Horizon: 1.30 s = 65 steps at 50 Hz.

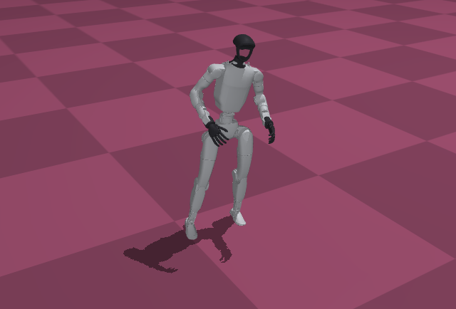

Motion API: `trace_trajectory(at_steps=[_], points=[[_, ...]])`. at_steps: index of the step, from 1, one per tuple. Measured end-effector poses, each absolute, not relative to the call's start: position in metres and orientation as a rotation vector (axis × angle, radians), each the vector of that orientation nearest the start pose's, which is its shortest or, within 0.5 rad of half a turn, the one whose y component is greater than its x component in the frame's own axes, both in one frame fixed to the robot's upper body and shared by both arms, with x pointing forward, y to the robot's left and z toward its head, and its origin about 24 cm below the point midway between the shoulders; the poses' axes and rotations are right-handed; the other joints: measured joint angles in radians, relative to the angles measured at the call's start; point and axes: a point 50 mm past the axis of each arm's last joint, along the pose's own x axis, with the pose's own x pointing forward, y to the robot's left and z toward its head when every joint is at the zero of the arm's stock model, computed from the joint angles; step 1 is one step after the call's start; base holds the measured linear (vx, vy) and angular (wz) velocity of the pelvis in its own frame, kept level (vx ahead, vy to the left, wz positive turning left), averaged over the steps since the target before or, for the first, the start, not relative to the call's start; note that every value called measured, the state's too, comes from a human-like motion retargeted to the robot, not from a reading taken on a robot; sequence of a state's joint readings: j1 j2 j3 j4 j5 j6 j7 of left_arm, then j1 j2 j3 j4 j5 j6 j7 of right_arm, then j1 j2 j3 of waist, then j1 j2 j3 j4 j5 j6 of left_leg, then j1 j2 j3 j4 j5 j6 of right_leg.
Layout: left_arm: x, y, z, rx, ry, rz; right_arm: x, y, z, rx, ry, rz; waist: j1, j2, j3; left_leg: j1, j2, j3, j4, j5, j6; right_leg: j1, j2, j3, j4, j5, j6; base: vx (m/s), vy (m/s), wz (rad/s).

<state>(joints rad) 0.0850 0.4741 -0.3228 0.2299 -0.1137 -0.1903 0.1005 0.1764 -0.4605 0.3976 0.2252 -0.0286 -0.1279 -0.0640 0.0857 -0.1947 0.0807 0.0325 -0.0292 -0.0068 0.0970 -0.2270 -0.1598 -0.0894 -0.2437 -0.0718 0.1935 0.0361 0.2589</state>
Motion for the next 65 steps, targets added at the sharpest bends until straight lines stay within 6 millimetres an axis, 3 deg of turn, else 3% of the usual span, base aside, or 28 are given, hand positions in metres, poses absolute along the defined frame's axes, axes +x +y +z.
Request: trace_trajectory(at_steps=[7,11,15,18,22,25,30,33,35,37,45,51,55,58,60,63,65], points=[[0.207,0.242,-0.021,0.777,0.242,-0.15,0.198,-0.188,-0.031,-0.524,0.259,0.246,0.013,0.005,0.015,0.052,-0.003,-0.026,-0.101,0.039,0.002,0.054,-0.001,-0.014,-0.077,-0.025,-0.008,0.02,-0.08,0.08],[0.21,0.256,-0.002,0.738,0.202,-0.138,0.201,-0.197,-0.014,-0.555,0.195,0.242,0.047,0.018,0.029,0.057,0.0,-0.017,-0.104,0.041,0.0,0.07,0.001,-0.018,-0.108,-0.025,-0.002,0.05,-0.09,-0.12],[0.214,0.257,0.017,0.737,0.124,-0.148,0.199,-0.205,-0.011,-0.549,0.199,0.227,0.078,0.05,0.034,0.065,0.023,-0.009,-0.099,0.04,-0.005,0.087,0.026,-0.02,-0.128,-0.017,0.003,0.06,-0.12,-0.1],[0.22,0.25,0.02,0.683,0.085,-0.12,0.197,-0.209,-0.031,-0.509,0.291,0.17,0.088,0.068,0.027,0.069,0.035,-0.011,-0.093,0.034,-0.01,0.107,0.038,-0.031,-0.145,-0.021,0.003,0.07,-0.11,0.06],[0.24,0.229,-0.004,0.57,0.142,-0.083,0.181,-0.214,-0.092,-0.47,0.589,-0.031,0.114,0.089,0.016,0.081,0.04,-0.02,-0.093,0.034,-0.009,0.137,0.043,-0.048,-0.166,-0.026,0.003,0.07,-0.08,0.13],[0.256,0.21,-0.012,0.659,0.159,-0.177,0.172,-0.218,-0.102,-0.559,0.638,-0.083,0.137,0.112,0.013,0.084,0.054,-0.03,-0.086,0.03,-0.01,0.158,0.058,-0.063,-0.185,-0.027,0.003,0.06,-0.1,0.17],[0.255,0.207,0.001,0.626,0.074,-0.186,0.193,-0.215,-0.06,-0.54,0.388,-0.036,0.066,0.123,0.009,0.083,0.048,-0.073,-0.08,0.03,-0.013,0.187,0.049,-0.109,-0.187,-0.044,0.003,0.06,-0.04,0.44],[0.25,0.208,0.008,0.632,0.022,-0.149,0.206,-0.212,-0.036,-0.654,0.245,0.039,0.028,0.129,0.004,0.086,0.045,-0.082,-0.089,0.035,-0.013,0.185,0.044,-0.118,-0.173,-0.056,0.003,0.04,-0.05,0.17],[0.25,0.21,0.012,0.642,0.002,-0.151,0.211,-0.21,-0.025,-0.726,0.185,0.109,0.037,0.14,0.0,0.049,0.071,-0.054,-0.021,0.009,-0.034,0.149,0.066,-0.116,-0.124,-0.072,0.003,0.01,-0.12,-0.18],[0.254,0.207,0.017,0.588,-0.011,-0.145,0.213,-0.214,-0.021,-0.766,0.16,0.098,0.032,0.139,0.019,0.082,0.051,-0.081,-0.076,0.03,-0.007,0.18,0.049,-0.115,-0.161,-0.066,0.003,0.01,0.01,0.11],[0.261,0.217,0.053,0.46,-0.154,0.002,0.212,-0.237,-0.009,-0.751,0.151,0.025,0.045,0.16,0.114,0.058,0.06,-0.081,-0.063,0.042,-0.007,0.159,0.058,-0.115,-0.15,-0.067,0.003,-0.03,-0.06,0.02],[0.231,0.229,0.073,0.235,-0.222,0.096,0.188,-0.253,0.026,-0.681,0.042,-0.063,0.003,0.17,0.203,-0.026,0.067,-0.094,-0.076,0.08,-0.001,0.076,0.063,-0.127,-0.144,-0.051,0.0,-0.09,-0.08,0.16],[0.2,0.248,0.077,0.117,-0.161,0.186,0.171,-0.253,0.055,-0.635,-0.035,-0.052,-0.03,0.185,0.268,-0.112,0.092,-0.074,-0.088,0.121,0.015,-0.053,0.076,-0.117,-0.074,-0.094,-0.03,-0.16,-0.1,-0.17],[0.189,0.252,0.075,0.064,-0.114,0.204,0.164,-0.245,0.06,-0.621,-0.048,-0.018,-0.034,0.193,0.353,-0.19,0.103,-0.065,-0.047,0.117,0.02,-0.177,0.066,-0.126,0.063,-0.146,-0.06,-0.24,-0.12,-0.16],[0.193,0.251,0.074,0.023,-0.096,0.186,0.164,-0.238,0.058,-0.612,-0.051,-0.01,-0.033,0.191,0.412,-0.287,0.083,-0.074,0.041,0.102,0.023,-0.281,0.032,-0.131,0.187,-0.183,-0.084,-0.27,-0.15,0.19],[0.208,0.243,0.069,-0.01,-0.082,0.128,0.164,-0.224,0.051,-0.628,-0.1,-0.022,-0.015,0.196,0.437,-0.528,0.041,-0.085,0.293,0.024,0.046,-0.498,-0.02,-0.102,0.41,-0.278,-0.151,-0.26,-0.18,0.31],[0.224,0.23,0.06,0.154,-0.107,0.089,0.176,-0.219,0.04,-0.889,-0.084,-0.005,0.003,0.204,0.439,-0.716,0.023,-0.073,0.52,-0.074,0.066,-0.705,-0.041,-0.047,0.642,-0.367,-0.188,-0.2,-0.2,0.05]])
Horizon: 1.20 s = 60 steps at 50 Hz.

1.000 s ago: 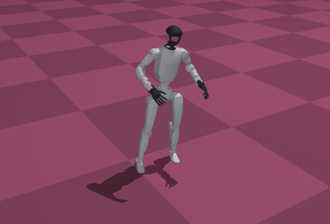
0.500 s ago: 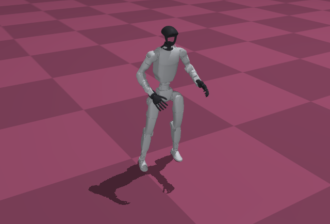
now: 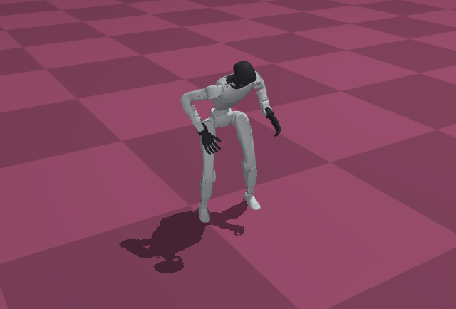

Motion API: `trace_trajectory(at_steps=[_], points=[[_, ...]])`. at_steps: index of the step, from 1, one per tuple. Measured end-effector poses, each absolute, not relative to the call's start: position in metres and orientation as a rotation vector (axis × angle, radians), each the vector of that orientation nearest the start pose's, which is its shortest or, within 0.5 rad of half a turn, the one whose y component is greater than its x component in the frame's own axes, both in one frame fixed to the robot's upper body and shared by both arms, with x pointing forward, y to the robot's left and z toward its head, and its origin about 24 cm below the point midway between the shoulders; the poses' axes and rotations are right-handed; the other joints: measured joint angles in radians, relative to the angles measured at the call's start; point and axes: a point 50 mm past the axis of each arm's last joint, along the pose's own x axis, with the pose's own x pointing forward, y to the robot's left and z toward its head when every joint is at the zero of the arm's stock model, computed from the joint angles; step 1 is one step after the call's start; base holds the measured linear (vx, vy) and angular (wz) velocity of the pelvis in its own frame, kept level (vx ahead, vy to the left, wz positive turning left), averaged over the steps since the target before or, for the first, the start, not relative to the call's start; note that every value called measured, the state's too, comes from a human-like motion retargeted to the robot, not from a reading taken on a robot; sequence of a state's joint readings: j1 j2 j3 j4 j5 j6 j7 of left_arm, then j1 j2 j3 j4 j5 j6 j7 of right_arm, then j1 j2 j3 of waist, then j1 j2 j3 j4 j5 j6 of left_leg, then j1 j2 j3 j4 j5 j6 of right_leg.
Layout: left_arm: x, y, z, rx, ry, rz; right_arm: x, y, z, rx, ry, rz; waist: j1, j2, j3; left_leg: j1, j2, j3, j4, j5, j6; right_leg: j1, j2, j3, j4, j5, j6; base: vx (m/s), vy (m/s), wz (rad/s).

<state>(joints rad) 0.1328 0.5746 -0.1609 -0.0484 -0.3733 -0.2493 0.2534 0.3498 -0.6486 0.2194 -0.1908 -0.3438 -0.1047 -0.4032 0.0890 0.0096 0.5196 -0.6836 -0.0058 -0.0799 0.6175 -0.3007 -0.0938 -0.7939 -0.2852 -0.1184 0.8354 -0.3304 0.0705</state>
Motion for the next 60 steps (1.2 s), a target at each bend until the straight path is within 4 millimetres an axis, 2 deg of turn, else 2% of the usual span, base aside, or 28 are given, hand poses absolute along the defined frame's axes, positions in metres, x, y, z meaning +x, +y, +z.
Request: trace_trajectory(at_steps=[3,5,8,10,12,13,15,17,18,20,23,25,28,30,32,33,34,37,39,42,45,48,50,52,53,55,58,60], points=[[0.25,0.226,0.043,0.166,-0.056,0.247,0.212,-0.195,0.023,-1.123,-0.192,-0.028,0.022,-0.017,-0.001,-0.179,0.007,0.018,0.295,-0.123,0.002,-0.201,-0.005,0.061,0.295,-0.116,-0.041,-0.02,-0.26,-0.05],[0.251,0.231,0.02,0.079,0.028,0.421,0.224,-0.171,0.019,-1.026,-0.278,-0.028,0.004,-0.033,0.0,-0.205,0.02,0.026,0.489,-0.191,-0.042,-0.22,-0.042,0.058,0.488,-0.194,-0.056,0.26,-0.32,0.13],[0.258,0.235,0.02,-0.144,0.062,0.585,0.24,-0.188,0.053,-1.076,-0.381,0.036,0.036,-0.067,-0.013,-0.157,0.037,0.03,0.538,-0.231,-0.017,-0.202,-0.04,0.058,0.582,-0.261,-0.062,0.28,-0.47,-0.22],[0.248,0.247,0.039,-0.158,-0.017,0.549,0.23,-0.207,0.079,-0.976,-0.356,0.047,0.066,-0.115,-0.059,-0.044,0.072,0.041,0.443,-0.204,-0.022,-0.111,-0.011,0.031,0.526,-0.268,-0.041,0.46,-0.69,-0.66],[0.23,0.263,0.065,-0.058,-0.107,0.445,0.206,-0.223,0.095,-0.874,-0.302,0.051,0.073,-0.191,-0.125,0.118,0.109,0.052,0.223,-0.063,-0.033,0.04,0.03,-0.024,0.356,-0.204,-0.013,0.6,-0.89,-0.54],[0.22,0.269,0.077,-0.006,-0.138,0.398,0.193,-0.228,0.101,-0.833,-0.274,0.062,0.064,-0.229,-0.159,0.208,0.129,0.057,0.086,0.054,-0.032,0.133,0.059,-0.058,0.238,-0.139,0.005,0.62,-1.02,-0.33],[0.211,0.277,0.096,0.023,-0.175,0.359,0.176,-0.238,0.108,-0.801,-0.208,0.092,0.031,-0.306,-0.244,0.39,0.151,0.069,-0.327,0.434,0.051,0.312,0.155,-0.094,-0.124,0.094,0.015,0.56,-1.09,0.0],[0.203,0.273,0.104,0.104,-0.203,0.296,0.153,-0.254,0.099,-0.775,-0.103,0.061,-0.026,-0.342,-0.292,0.499,0.116,0.028,-0.53,0.636,0.038,0.511,0.226,-0.099,-0.479,0.456,0.1,0.55,-1.02,0.79],[0.197,0.27,0.104,0.176,-0.206,0.25,0.141,-0.264,0.093,-0.802,-0.028,0.063,-0.058,-0.349,-0.319,0.521,0.071,-0.008,-0.544,0.625,0.021,0.59,0.248,-0.056,-0.629,0.641,0.165,0.46,-1.12,0.87],[0.188,0.267,0.113,0.396,-0.232,0.135,0.12,-0.285,0.082,-0.876,0.118,0.053,-0.082,-0.334,-0.364,0.524,0.053,-0.057,-0.489,0.528,-0.068,0.66,0.346,0.052,-0.78,0.847,0.191,0.34,-1.32,0.5],[0.178,0.269,0.132,0.695,-0.284,0.023,0.101,-0.315,0.077,-1.002,0.246,-0.029,-0.083,-0.251,-0.402,0.509,0.003,0.076,-0.442,0.513,-0.059,0.678,0.297,0.095,-0.799,0.811,0.191,0.24,-0.73,0.16],[0.172,0.275,0.14,0.749,-0.304,0.042,0.101,-0.329,0.081,-1.001,0.243,-0.13,-0.072,-0.176,-0.393,0.518,-0.007,0.188,-0.472,0.535,-0.041,0.665,0.226,0.028,-0.756,0.754,0.191,0.17,-0.49,-0.14],[0.161,0.291,0.135,0.584,-0.236,0.141,0.113,-0.341,0.086,-0.87,0.188,-0.265,-0.06,-0.045,-0.371,0.552,0.0,0.263,-0.552,0.548,-0.074,0.669,0.156,-0.04,-0.738,0.686,0.19,0.16,-0.69,-0.36],[0.159,0.299,0.135,0.504,-0.211,0.16,0.125,-0.342,0.093,-0.786,0.126,-0.303,-0.018,0.033,-0.324,0.573,0.005,0.205,-0.595,0.56,-0.117,0.652,0.121,-0.068,-0.688,0.624,0.191,0.15,-0.8,-0.74],[0.155,0.302,0.129,0.421,-0.162,0.166,0.129,-0.34,0.089,-0.764,0.125,-0.306,0.005,0.1,-0.355,0.559,-0.006,0.087,-0.602,0.573,-0.153,0.669,0.082,-0.064,-0.753,0.627,0.191,0.17,-0.82,-0.46],[0.155,0.301,0.128,0.382,-0.154,0.163,0.135,-0.337,0.087,-0.755,0.121,-0.289,0.022,0.116,-0.357,0.548,-0.003,0.079,-0.574,0.516,-0.136,0.658,0.055,-0.066,-0.758,0.62,0.191,0.14,-0.9,-0.36],[0.156,0.3,0.127,0.331,-0.15,0.163,0.142,-0.332,0.084,-0.742,0.118,-0.267,0.03,0.117,-0.354,0.526,0.002,0.103,-0.501,0.382,-0.091,0.644,0.012,-0.07,-0.762,0.62,0.191,0.1,-0.95,-0.27],[0.166,0.298,0.122,0.201,-0.172,0.182,0.174,-0.31,0.068,-0.657,0.089,-0.222,0.014,0.064,-0.301,0.388,0.018,0.155,-0.093,-0.128,0.066,0.613,-0.152,-0.033,-0.754,0.588,0.191,0.03,-0.92,0.42],[0.185,0.298,0.108,0.156,-0.184,0.243,0.206,-0.285,0.055,-0.609,0.047,-0.256,-0.029,0.019,-0.227,0.232,0.025,0.122,0.257,-0.293,0.093,0.574,-0.227,0.088,-0.626,0.386,0.186,-0.09,-0.85,1.08],[0.236,0.294,0.06,0.026,-0.071,0.43,0.255,-0.228,0.04,-0.569,-0.01,-0.344,-0.05,-0.01,-0.086,0.093,0.105,0.073,0.573,-0.323,0.002,0.362,-0.189,0.244,-0.107,-0.006,0.148,-0.15,-0.94,0.32],[0.286,0.266,0.017,-0.202,0.142,0.594,0.293,-0.164,0.047,-0.424,-0.07,-0.284,-0.026,-0.037,-0.009,0.055,0.171,0.025,0.642,-0.309,-0.006,0.14,-0.138,0.266,0.302,-0.077,0.092,-0.07,-0.96,-0.04],[0.296,0.245,0.017,-0.298,0.143,0.611,0.298,-0.142,0.093,-0.411,-0.285,-0.119,-0.034,-0.079,-0.033,0.104,0.201,-0.014,0.51,-0.239,-0.049,0.139,-0.113,0.219,0.355,-0.154,0.035,0.12,-1.01,0.27],[0.283,0.242,0.026,-0.313,0.073,0.552,0.276,-0.145,0.123,-0.376,-0.426,-0.03,-0.013,-0.107,-0.062,0.232,0.242,-0.004,0.314,-0.14,-0.078,0.22,-0.08,0.164,0.283,-0.153,0.031,0.38,-1.03,-0.28],[0.258,0.251,0.035,-0.306,0.024,0.484,0.248,-0.155,0.144,-0.415,-0.512,0.082,0.007,-0.156,-0.116,0.375,0.28,0.041,0.059,0.103,-0.058,0.331,-0.034,0.094,0.117,-0.07,0.018,0.44,-1.06,-0.59],[0.258,0.256,0.05,-0.313,-0.031,0.454,0.243,-0.157,0.158,-0.414,-0.543,0.125,0.017,-0.188,-0.098,0.46,0.289,0.076,-0.113,0.282,-0.017,0.406,-0.001,0.062,-0.014,-0.002,-0.005,0.43,-1.08,-0.44],[0.215,0.265,0.035,-0.23,0.049,0.428,0.222,-0.168,0.151,-0.441,-0.484,0.195,-0.03,-0.226,-0.236,0.565,0.284,0.135,-0.364,0.552,-0.015,0.547,0.057,-0.033,-0.26,0.219,0.003,0.52,-1.03,0.17],[0.18,0.261,0.022,-0.029,0.125,0.312,0.202,-0.193,0.123,-0.466,-0.298,0.224,-0.093,-0.225,-0.354,0.589,0.161,0.084,-0.474,0.479,-0.067,0.74,0.168,0.02,-0.721,0.749,0.171,0.39,-1.02,0.58],[0.173,0.263,0.02,0.126,0.15,0.228,0.197,-0.21,0.107,-0.497,-0.204,0.163,-0.078,-0.186,-0.361,0.592,0.138,0.059,-0.47,0.417,-0.126,0.746,0.266,0.113,-0.761,0.854,0.191,0.24,-1.12,-0.12]])
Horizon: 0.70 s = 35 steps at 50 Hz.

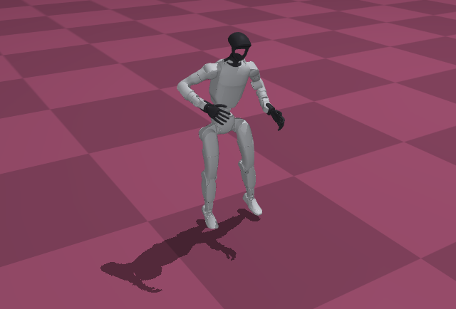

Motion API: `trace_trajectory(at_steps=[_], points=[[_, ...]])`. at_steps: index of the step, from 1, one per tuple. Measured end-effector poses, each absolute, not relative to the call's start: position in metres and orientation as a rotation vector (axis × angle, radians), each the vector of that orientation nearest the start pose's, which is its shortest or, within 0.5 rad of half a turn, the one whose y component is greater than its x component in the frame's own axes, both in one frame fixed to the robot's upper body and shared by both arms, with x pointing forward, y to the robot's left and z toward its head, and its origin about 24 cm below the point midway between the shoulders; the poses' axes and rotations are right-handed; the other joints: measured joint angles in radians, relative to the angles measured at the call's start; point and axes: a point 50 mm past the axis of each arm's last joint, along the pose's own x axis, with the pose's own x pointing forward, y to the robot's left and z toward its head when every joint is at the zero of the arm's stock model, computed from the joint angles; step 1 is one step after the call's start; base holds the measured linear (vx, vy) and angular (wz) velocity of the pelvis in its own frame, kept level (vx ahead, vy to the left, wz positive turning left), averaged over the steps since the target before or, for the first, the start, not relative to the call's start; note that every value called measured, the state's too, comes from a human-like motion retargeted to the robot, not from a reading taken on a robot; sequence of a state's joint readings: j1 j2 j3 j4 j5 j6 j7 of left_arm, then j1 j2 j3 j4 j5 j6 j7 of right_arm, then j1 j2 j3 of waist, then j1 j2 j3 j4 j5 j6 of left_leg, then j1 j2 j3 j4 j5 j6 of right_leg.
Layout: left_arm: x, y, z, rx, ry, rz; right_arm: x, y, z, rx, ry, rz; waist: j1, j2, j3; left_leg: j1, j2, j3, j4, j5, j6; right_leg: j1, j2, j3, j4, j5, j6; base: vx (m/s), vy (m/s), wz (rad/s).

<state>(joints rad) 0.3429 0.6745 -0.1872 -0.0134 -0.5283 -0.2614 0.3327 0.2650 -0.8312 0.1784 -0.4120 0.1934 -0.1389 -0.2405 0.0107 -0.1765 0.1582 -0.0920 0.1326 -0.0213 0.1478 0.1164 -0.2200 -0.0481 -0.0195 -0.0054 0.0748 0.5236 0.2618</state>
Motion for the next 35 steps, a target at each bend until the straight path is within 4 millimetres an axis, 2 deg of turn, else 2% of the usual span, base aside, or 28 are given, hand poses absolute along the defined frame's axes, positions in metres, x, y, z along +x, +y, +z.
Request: trace_trajectory(at_steps=[2,5,10,12,13,15,16,17,18,20,22,24,25,27,28,30,32,33,35], points=[[0.158,0.262,0.008,0.222,0.218,0.172,0.186,-0.233,0.086,-0.588,-0.096,0.072,0.017,0.055,-0.04,-0.004,-0.073,0.039,-0.02,0.064,-0.007,-0.003,-0.036,0.018,-0.015,-0.032,-0.002,0.18,-0.63,-0.3],[0.147,0.261,-0.005,0.275,0.285,0.139,0.181,-0.256,0.064,-0.663,0.028,-0.007,0.049,0.151,-0.023,0.017,-0.129,-0.001,-0.064,0.162,-0.038,-0.028,-0.089,-0.069,0.059,-0.124,-0.032,0.17,-0.64,-0.48],[0.137,0.262,-0.021,0.237,0.367,0.179,0.176,-0.277,0.04,-0.778,0.161,-0.034,0.096,0.278,-0.007,0.061,-0.196,-0.163,-0.092,0.193,-0.042,-0.001,-0.198,-0.05,0.041,-0.189,-0.005,0.28,-0.73,-0.52],[0.135,0.269,-0.016,0.233,0.357,0.19,0.179,-0.276,0.04,-0.882,0.154,0.011,0.103,0.298,-0.017,0.051,-0.158,-0.126,-0.052,0.13,-0.032,-0.005,-0.232,-0.083,0.021,-0.212,-0.004,0.24,-1.05,-0.22],[0.136,0.273,-0.011,0.234,0.34,0.2,0.181,-0.274,0.043,-0.917,0.137,0.031,0.101,0.296,-0.02,0.044,-0.134,-0.088,-0.009,0.014,-0.001,-0.012,-0.255,-0.107,0.012,-0.221,-0.005,0.17,-1.13,0.04],[0.145,0.281,-0.002,0.227,0.276,0.254,0.199,-0.265,0.055,-0.956,0.059,0.048,0.08,0.279,0.024,-0.023,-0.11,-0.023,0.233,-0.356,0.097,-0.03,-0.325,-0.1,0.028,-0.253,0.0,0.09,-1.04,0.29],[0.151,0.286,-0.001,0.247,0.256,0.294,0.207,-0.261,0.059,-0.926,0.025,0.022,0.061,0.26,0.063,-0.065,-0.111,-0.029,0.361,-0.486,0.137,-0.037,-0.361,-0.049,0.067,-0.326,-0.006,-0.01,-0.97,0.62],[0.159,0.29,-0.001,0.273,0.243,0.341,0.216,-0.256,0.062,-0.887,-0.005,-0.012,0.044,0.246,0.106,-0.117,-0.104,-0.042,0.499,-0.593,0.166,-0.055,-0.379,0.008,0.135,-0.43,-0.019,-0.08,-1.0,0.79],[0.171,0.295,-0.004,0.309,0.24,0.399,0.227,-0.249,0.062,-0.828,-0.026,-0.061,0.033,0.241,0.159,-0.186,-0.081,-0.067,0.656,-0.657,0.176,-0.091,-0.363,0.075,0.258,-0.597,-0.043,-0.13,-1.04,0.62],[0.193,0.299,-0.012,0.342,0.274,0.494,0.247,-0.224,0.055,-0.742,-0.045,-0.114,0.027,0.226,0.253,-0.283,-0.032,-0.106,0.875,-0.693,0.13,-0.193,-0.305,0.164,0.556,-0.891,-0.088,-0.17,-1.07,0.2],[0.222,0.293,-0.011,0.315,0.271,0.512,0.271,-0.179,0.07,-0.694,-0.16,-0.051,0.041,0.199,0.317,-0.292,0.014,-0.119,0.907,-0.7,0.091,-0.325,-0.253,0.186,0.821,-1.0,-0.142,-0.13,-1.08,-0.43],[0.243,0.286,0.007,0.291,0.194,0.467,0.278,-0.131,0.113,-0.635,-0.391,0.106,0.05,0.156,0.325,-0.265,0.054,-0.119,0.855,-0.682,0.08,-0.421,-0.218,0.182,0.989,-1.023,-0.155,0.07,-1.12,-0.48],[0.25,0.285,0.02,0.287,0.137,0.434,0.273,-0.112,0.142,-0.601,-0.537,0.198,0.05,0.127,0.315,-0.253,0.073,-0.118,0.826,-0.656,0.064,-0.453,-0.206,0.174,1.046,-1.026,-0.138,0.25,-1.18,-0.26],[0.253,0.285,0.053,0.325,0.005,0.342,0.243,-0.1,0.191,-0.518,-0.768,0.363,0.053,0.055,0.236,-0.202,0.113,-0.1,0.661,-0.52,0.054,-0.443,-0.175,0.14,1.0,-1.023,-0.141,0.36,-1.22,-0.09],[0.25,0.283,0.069,0.357,-0.054,0.292,0.224,-0.105,0.209,-0.481,-0.849,0.41,0.055,0.015,0.186,-0.163,0.136,-0.071,0.551,-0.417,0.066,-0.419,-0.161,0.112,0.943,-0.996,-0.142,0.43,-1.23,0.09],[0.246,0.274,0.096,0.408,-0.156,0.21,0.191,-0.125,0.228,-0.439,-0.933,0.402,0.051,-0.062,0.098,-0.039,0.151,0.023,0.252,-0.171,0.144,-0.32,-0.138,0.033,0.742,-0.884,-0.159,0.44,-1.22,0.38],[0.237,0.264,0.107,0.449,-0.224,0.16,0.173,-0.154,0.227,-0.407,-0.858,0.367,0.002,-0.089,0.011,-0.005,0.094,0.031,0.106,-0.08,0.162,-0.173,-0.083,-0.002,0.415,-0.616,-0.071,0.37,-1.18,1.02],[0.233,0.258,0.108,0.454,-0.244,0.125,0.168,-0.169,0.221,-0.367,-0.769,0.35,-0.019,-0.1,-0.022,0.006,0.041,0.0,0.07,-0.093,0.141,-0.1,-0.056,0.007,0.252,-0.45,-0.018,0.3,-1.36,1.09],[0.227,0.25,0.11,0.448,-0.275,0.06,0.167,-0.201,0.198,-0.207,-0.532,0.314,-0.036,-0.092,-0.052,0.017,0.011,-0.061,0.057,-0.111,0.025,-0.003,0.072,0.056,0.017,-0.145,0.0,0.24,-1.66,0.87]])
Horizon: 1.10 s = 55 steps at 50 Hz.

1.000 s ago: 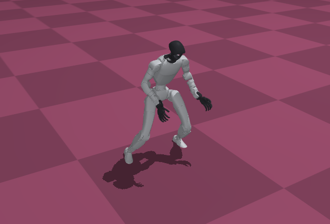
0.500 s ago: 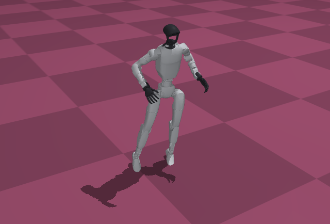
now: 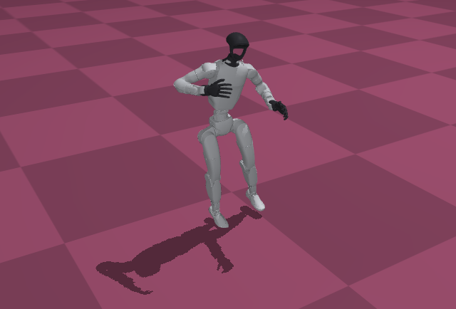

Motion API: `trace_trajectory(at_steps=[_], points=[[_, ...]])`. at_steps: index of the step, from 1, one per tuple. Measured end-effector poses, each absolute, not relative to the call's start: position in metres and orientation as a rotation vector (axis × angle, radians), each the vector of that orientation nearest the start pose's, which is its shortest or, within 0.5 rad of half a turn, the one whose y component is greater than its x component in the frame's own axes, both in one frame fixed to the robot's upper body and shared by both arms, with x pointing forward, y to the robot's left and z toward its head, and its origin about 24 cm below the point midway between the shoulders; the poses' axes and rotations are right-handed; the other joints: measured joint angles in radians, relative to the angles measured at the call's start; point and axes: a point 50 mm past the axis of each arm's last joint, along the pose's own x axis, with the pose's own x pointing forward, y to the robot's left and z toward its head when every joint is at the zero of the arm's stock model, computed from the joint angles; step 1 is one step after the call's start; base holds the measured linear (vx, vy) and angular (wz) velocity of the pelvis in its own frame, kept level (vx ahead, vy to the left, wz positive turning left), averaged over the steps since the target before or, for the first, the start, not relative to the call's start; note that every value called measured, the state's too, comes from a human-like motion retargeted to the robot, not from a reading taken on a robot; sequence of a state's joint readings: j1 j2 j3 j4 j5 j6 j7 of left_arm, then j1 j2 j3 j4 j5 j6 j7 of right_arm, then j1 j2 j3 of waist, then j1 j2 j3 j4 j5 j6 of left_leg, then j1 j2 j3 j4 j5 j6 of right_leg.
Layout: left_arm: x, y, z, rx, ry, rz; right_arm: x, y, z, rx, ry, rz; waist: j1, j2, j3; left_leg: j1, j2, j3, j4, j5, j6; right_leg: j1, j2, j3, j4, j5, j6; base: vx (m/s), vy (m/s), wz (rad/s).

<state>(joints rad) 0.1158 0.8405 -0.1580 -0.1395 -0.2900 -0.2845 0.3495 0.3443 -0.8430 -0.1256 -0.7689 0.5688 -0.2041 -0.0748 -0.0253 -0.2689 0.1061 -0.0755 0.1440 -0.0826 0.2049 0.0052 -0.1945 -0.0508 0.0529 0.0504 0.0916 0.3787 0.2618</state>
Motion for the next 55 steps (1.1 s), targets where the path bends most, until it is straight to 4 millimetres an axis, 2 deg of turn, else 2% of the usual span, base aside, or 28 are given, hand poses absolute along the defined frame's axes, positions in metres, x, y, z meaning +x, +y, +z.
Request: trace_trajectory(at_steps=[2,5,10,12,14,15,17,19,20,22,23,25,27,29,30,32,33,35,38,40,43,45,47,48,50,52,53,55], points=[[0.219,0.243,0.105,0.421,-0.265,0.013,0.166,-0.231,0.165,-0.056,-0.291,0.236,-0.004,0.019,-0.015,0.012,-0.049,0.041,-0.005,0.07,-0.06,0.029,0.037,0.082,-0.073,0.097,0.0,0.18,-1.33,0.63],[0.204,0.243,0.096,0.392,-0.218,-0.009,0.155,-0.26,0.121,-0.058,-0.059,0.106,0.017,0.086,-0.026,0.017,-0.113,0.124,-0.038,0.2,-0.05,0.001,-0.011,0.069,-0.043,-0.021,0.0,-0.01,-0.73,-0.04],[0.173,0.252,0.076,0.364,-0.095,0.015,0.146,-0.277,0.054,-0.127,0.212,0.006,0.111,0.228,0.003,0.022,-0.227,-0.132,-0.128,0.262,-0.067,-0.017,-0.185,-0.093,0.004,-0.197,0.0,0.0,-0.68,-0.63],[0.164,0.258,0.071,0.345,-0.036,0.019,0.148,-0.272,0.032,-0.16,0.265,-0.013,0.163,0.276,0.013,0.004,-0.202,-0.132,-0.107,0.21,-0.057,-0.033,-0.259,-0.202,0.031,-0.27,-0.012,0.03,-0.98,-0.64],[0.159,0.265,0.066,0.314,0.014,0.039,0.157,-0.26,0.023,-0.241,0.252,-0.019,0.215,0.306,0.021,-0.051,-0.13,-0.016,0.029,-0.052,0.023,-0.071,-0.335,-0.294,0.078,-0.339,-0.04,-0.03,-1.14,-0.39],[0.159,0.269,0.062,0.293,0.037,0.056,0.165,-0.254,0.023,-0.297,0.225,-0.021,0.241,0.313,0.035,-0.083,-0.107,0.047,0.131,-0.223,0.08,-0.092,-0.393,-0.317,0.115,-0.369,-0.046,-0.06,-1.05,-0.16],[0.163,0.277,0.043,0.281,0.097,0.142,0.191,-0.237,0.029,-0.392,0.14,-0.02,0.272,0.323,0.093,-0.189,-0.067,0.04,0.395,-0.457,0.134,-0.143,-0.487,-0.274,0.224,-0.428,-0.068,-0.11,-1.07,0.2],[0.17,0.288,0.013,0.272,0.199,0.292,0.228,-0.206,0.041,-0.482,0.022,0.006,0.278,0.331,0.17,-0.299,-0.019,-0.013,0.636,-0.554,0.109,-0.231,-0.5,-0.153,0.43,-0.586,-0.095,-0.16,-1.18,0.29],[0.172,0.292,-0.005,0.256,0.264,0.373,0.248,-0.183,0.05,-0.539,-0.058,0.037,0.278,0.33,0.21,-0.336,0.009,-0.033,0.72,-0.57,0.079,-0.292,-0.483,-0.087,0.57,-0.692,-0.106,-0.13,-1.25,-0.22],[0.173,0.296,-0.029,0.135,0.358,0.519,0.275,-0.118,0.087,-0.632,-0.308,0.181,0.289,0.285,0.251,-0.315,0.075,-0.022,0.714,-0.547,0.044,-0.425,-0.432,-0.035,0.818,-0.79,-0.124,-0.03,-1.29,-0.85],[0.175,0.296,-0.035,0.045,0.373,0.583,0.278,-0.085,0.115,-0.639,-0.465,0.264,0.294,0.25,0.251,-0.286,0.107,-0.007,0.664,-0.512,0.049,-0.472,-0.406,-0.028,0.886,-0.8,-0.129,0.13,-1.32,-1.06],[0.183,0.296,-0.031,-0.114,0.344,0.645,0.259,-0.045,0.174,-0.53,-0.75,0.413,0.301,0.175,0.224,-0.207,0.165,0.016,0.505,-0.368,0.082,-0.473,-0.349,-0.052,0.887,-0.805,-0.138,0.32,-1.33,-0.68],[0.198,0.291,-0.017,-0.121,0.296,0.56,0.228,-0.062,0.214,-0.343,-0.88,0.485,0.297,0.116,0.188,-0.108,0.192,0.029,0.298,-0.156,0.124,-0.339,-0.293,-0.143,0.713,-0.749,-0.147,0.49,-1.32,0.35],[0.206,0.278,-0.008,0.021,0.277,0.394,0.206,-0.099,0.217,-0.227,-0.844,0.479,0.265,0.064,0.136,-0.058,0.131,0.006,0.164,-0.043,0.141,-0.17,-0.241,-0.243,0.436,-0.572,-0.12,0.46,-1.23,1.18],[0.207,0.27,-0.006,0.11,0.273,0.306,0.199,-0.118,0.21,-0.193,-0.779,0.458,0.238,0.036,0.11,-0.048,0.068,-0.02,0.132,-0.035,0.138,-0.086,-0.218,-0.279,0.282,-0.443,-0.091,0.36,-1.16,1.47],[0.201,0.256,-0.007,0.234,0.278,0.148,0.201,-0.152,0.174,-0.182,-0.535,0.39,0.177,0.0,0.064,-0.04,-0.065,-0.011,0.125,-0.048,0.087,0.014,-0.167,-0.229,0.043,-0.122,-0.014,0.24,-1.24,1.12],[0.198,0.252,-0.008,0.269,0.283,0.08,0.203,-0.168,0.152,-0.194,-0.405,0.349,0.162,0.008,0.042,-0.044,-0.072,0.033,0.14,-0.049,0.043,0.029,-0.104,-0.162,-0.033,0.009,-0.003,0.14,-1.38,0.49],[0.191,0.244,-0.011,0.278,0.311,-0.03,0.203,-0.196,0.108,-0.256,-0.172,0.252,0.136,0.042,0.016,-0.028,-0.083,0.141,0.14,-0.003,-0.006,0.04,-0.031,-0.038,-0.078,0.089,0.0,0.11,-1.24,0.13],[0.174,0.238,-0.015,0.167,0.355,-0.099,0.201,-0.221,0.066,-0.455,0.016,0.17,0.136,0.128,-0.017,0.009,-0.159,0.231,0.025,0.175,0.005,0.004,-0.098,-0.067,-0.011,-0.008,0.0,0.04,-0.75,-0.39],[0.163,0.238,-0.013,0.081,0.356,-0.086,0.204,-0.227,0.055,-0.579,0.072,0.207,0.142,0.199,-0.025,0.007,-0.184,0.218,-0.014,0.195,-0.005,-0.009,-0.147,-0.146,0.018,-0.065,-0.023,0.05,-0.84,-0.7],[0.145,0.238,-0.012,-0.041,0.347,-0.03,0.211,-0.227,0.044,-0.687,0.143,0.343,0.167,0.31,-0.028,-0.018,-0.212,0.082,-0.06,0.19,-0.058,-0.019,-0.217,-0.238,0.016,-0.142,-0.035,0.08,-0.95,-0.87],[0.136,0.24,-0.01,-0.089,0.341,0.006,0.217,-0.227,0.04,-0.747,0.171,0.406,0.192,0.372,-0.027,-0.046,-0.219,0.022,-0.052,0.214,-0.06,-0.042,-0.276,-0.286,0.015,-0.189,-0.043,0.09,-0.96,-0.86],[0.137,0.244,-0.001,-0.081,0.305,0.034,0.228,-0.223,0.045,-0.812,0.141,0.424,0.202,0.386,0.006,-0.102,-0.216,0.105,0.112,-0.029,0.05,-0.083,-0.386,-0.299,0.023,-0.184,-0.048,0.07,-0.98,-0.58],[0.139,0.247,0.005,-0.054,0.28,0.042,0.235,-0.219,0.05,-0.839,0.106,0.418,0.203,0.377,0.038,-0.127,-0.212,0.15,0.225,-0.212,0.112,-0.104,-0.446,-0.269,0.03,-0.153,-0.046,0.04,-1.02,-0.3],[0.151,0.254,0.013,0.042,0.235,0.058,0.251,-0.207,0.064,-0.862,0.007,0.37,0.192,0.347,0.126,-0.196,-0.186,0.184,0.484,-0.521,0.207,-0.149,-0.521,-0.123,0.086,-0.151,-0.05,0.0,-1.1,-0.04],[0.169,0.267,0.011,0.171,0.245,0.105,0.266,-0.196,0.077,-0.816,-0.102,0.234,0.174,0.318,0.228,-0.309,-0.114,0.172,0.79,-0.632,0.255,-0.209,-0.505,0.012,0.287,-0.407,-0.099,-0.03,-1.15,0.17],[0.176,0.272,0.006,0.215,0.271,0.143,0.27,-0.191,0.079,-0.787,-0.137,0.165,0.16,0.304,0.274,-0.361,-0.074,0.162,0.916,-0.622,0.251,-0.241,-0.483,0.04,0.407,-0.545,-0.128,-0.03,-1.08,0.13],[0.19,0.275,-0.009,0.269,0.323,0.223,0.273,-0.182,0.073,-0.742,-0.166,0.047,0.14,0.278,0.354,-0.406,-0.007,0.147,1.036,-0.571,0.237,-0.317,-0.437,0.056,0.629,-0.689,-0.179,0.0,-0.94,-0.08]])
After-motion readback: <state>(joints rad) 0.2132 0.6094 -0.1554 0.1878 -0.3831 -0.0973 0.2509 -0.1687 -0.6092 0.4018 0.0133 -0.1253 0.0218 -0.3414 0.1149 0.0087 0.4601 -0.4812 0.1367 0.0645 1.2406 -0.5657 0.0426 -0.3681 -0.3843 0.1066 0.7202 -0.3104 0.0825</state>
